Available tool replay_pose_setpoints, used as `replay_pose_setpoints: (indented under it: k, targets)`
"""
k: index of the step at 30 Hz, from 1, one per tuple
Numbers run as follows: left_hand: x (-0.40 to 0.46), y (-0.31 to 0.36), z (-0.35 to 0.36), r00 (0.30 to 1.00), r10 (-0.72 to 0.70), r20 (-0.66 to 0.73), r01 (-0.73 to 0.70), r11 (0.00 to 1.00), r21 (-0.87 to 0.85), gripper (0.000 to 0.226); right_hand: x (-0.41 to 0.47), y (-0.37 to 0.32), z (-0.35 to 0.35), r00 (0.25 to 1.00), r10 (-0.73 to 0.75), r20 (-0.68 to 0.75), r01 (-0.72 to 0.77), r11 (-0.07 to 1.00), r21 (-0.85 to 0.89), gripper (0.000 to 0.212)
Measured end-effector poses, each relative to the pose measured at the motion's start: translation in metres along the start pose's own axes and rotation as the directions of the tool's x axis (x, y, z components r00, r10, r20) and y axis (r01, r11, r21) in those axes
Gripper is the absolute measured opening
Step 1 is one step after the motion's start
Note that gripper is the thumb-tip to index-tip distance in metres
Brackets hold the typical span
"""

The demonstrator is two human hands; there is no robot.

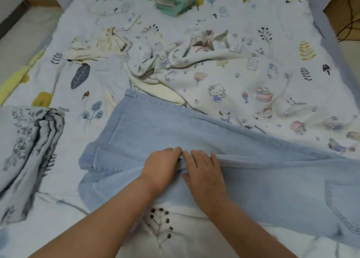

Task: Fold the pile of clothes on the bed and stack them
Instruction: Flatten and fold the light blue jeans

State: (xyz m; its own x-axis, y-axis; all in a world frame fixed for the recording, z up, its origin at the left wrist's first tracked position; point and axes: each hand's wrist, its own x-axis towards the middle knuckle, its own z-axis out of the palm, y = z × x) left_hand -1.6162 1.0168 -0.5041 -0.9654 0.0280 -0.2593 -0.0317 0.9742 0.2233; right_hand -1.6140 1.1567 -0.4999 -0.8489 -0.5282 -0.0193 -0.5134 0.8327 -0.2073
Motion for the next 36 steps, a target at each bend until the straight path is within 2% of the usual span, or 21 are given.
replay_pose_setpoints:
  k: [2, 3, 6, 10, 12, 14, 15, 17, 18, 19, 21, 23, 24, 25, 27, 28, 30, 33, 36]
  targets:
    - [0.003, -0.013, -0.008, 0.999, 0.025, 0.033, -0.025, 1.0, -0.001, 0.021, 0.022, -0.01, -0.001, 0.997, 0.035, -0.068, -0.033, 0.999, 0.04, 0.035]
    - [0.003, -0.019, -0.012, 0.998, 0.035, 0.055, -0.037, 0.999, 0.028, 0.022, 0.033, -0.012, -0.005, 0.993, 0.063, -0.096, -0.057, 0.996, 0.066, 0.032]
    - [0.002, -0.042, -0.022, 0.99, 0.021, 0.143, -0.039, 0.991, 0.126, 0.02, 0.061, -0.014, -0.016, 0.975, 0.157, -0.159, -0.16, 0.987, -0.011, 0.021]
    - [0.009, -0.089, -0.052, 0.956, -0.104, 0.276, 0.061, 0.985, 0.161, 0.02, 0.086, -0.003, -0.015, 0.957, 0.29, 0.001, -0.29, 0.957, -0.008, 0.013]
    - [0.017, -0.114, -0.076, 0.935, -0.155, 0.319, 0.104, 0.98, 0.172, 0.018, 0.094, 0.004, -0.013, 0.94, 0.342, -0.006, -0.342, 0.939, 0.028, 0.011]
    - [0.031, -0.136, -0.102, 0.928, -0.168, 0.333, 0.11, 0.976, 0.185, 0.004, 0.102, 0.004, -0.013, 0.925, 0.377, -0.042, -0.373, 0.925, 0.079, 0.012]
    - [0.04, -0.145, -0.113, 0.928, -0.165, 0.334, 0.105, 0.976, 0.188, 0.006, 0.107, 0.005, -0.012, 0.921, 0.386, -0.049, -0.381, 0.921, 0.086, 0.013]
    - [0.062, -0.157, -0.133, 0.941, -0.137, 0.309, 0.085, 0.981, 0.177, 0.01, 0.116, 0.006, -0.007, 0.915, 0.399, -0.06, -0.395, 0.916, 0.072, 0.015]
    - [0.073, -0.161, -0.141, 0.954, -0.119, 0.274, 0.075, 0.983, 0.166, 0.004, 0.12, 0.007, -0.006, 0.905, 0.418, -0.078, -0.414, 0.908, 0.064, 0.016]
    - [0.085, -0.164, -0.146, 0.97, -0.114, 0.214, 0.081, 0.984, 0.158, 0.009, 0.125, 0.008, -0.005, 0.889, 0.445, -0.107, -0.441, 0.895, 0.064, 0.016]
    - [0.108, -0.172, -0.144, 0.996, -0.093, 0.005, 0.092, 0.989, 0.117, 0.018, 0.132, 0.011, -0.002, 0.855, 0.48, -0.197, -0.479, 0.876, 0.054, 0.01]
    - [0.123, -0.181, -0.13, 0.978, -0.102, -0.181, 0.111, 0.993, 0.038, 0.026, 0.138, 0.014, 0.003, 0.84, 0.479, -0.254, -0.501, 0.865, -0.022, 0.007]
    - [0.127, -0.186, -0.118, 0.97, -0.145, -0.196, 0.144, 0.989, -0.019, 0.034, 0.14, 0.016, 0.006, 0.848, 0.482, -0.221, -0.509, 0.856, -0.087, 0.013]
    - [0.128, -0.192, -0.104, 0.965, -0.212, -0.152, 0.202, 0.976, -0.076, 0.043, 0.141, 0.017, 0.011, 0.863, 0.477, -0.164, -0.5, 0.854, -0.144, 0.02]
    - [0.123, -0.207, -0.074, 0.935, -0.354, 0.003, 0.35, 0.924, -0.154, 0.056, 0.143, 0.016, 0.02, 0.908, 0.415, -0.058, -0.416, 0.875, -0.249, 0.03]
    - [0.119, -0.214, -0.06, 0.912, -0.403, 0.077, 0.41, 0.894, -0.178, 0.057, 0.143, 0.014, 0.024, 0.926, 0.376, -0.025, -0.365, 0.88, -0.305, 0.031]
    - [0.11, -0.225, -0.037, 0.881, -0.444, 0.162, 0.469, 0.863, -0.186, 0.051, 0.145, 0.011, 0.03, 0.953, 0.301, -0.045, -0.296, 0.884, -0.362, 0.034]
    - [0.106, -0.227, -0.025, 0.868, -0.486, 0.103, 0.497, 0.842, -0.208, 0.046, 0.153, 0.008, 0.036, 0.958, 0.278, -0.068, -0.283, 0.882, -0.377, 0.044]
    - [0.106, -0.221, -0.026, 0.86, -0.501, -0.093, 0.462, 0.844, -0.273, 0.047, 0.168, 0.002, 0.033, 0.972, 0.234, -0.018, -0.224, 0.899, -0.376, 0.034]
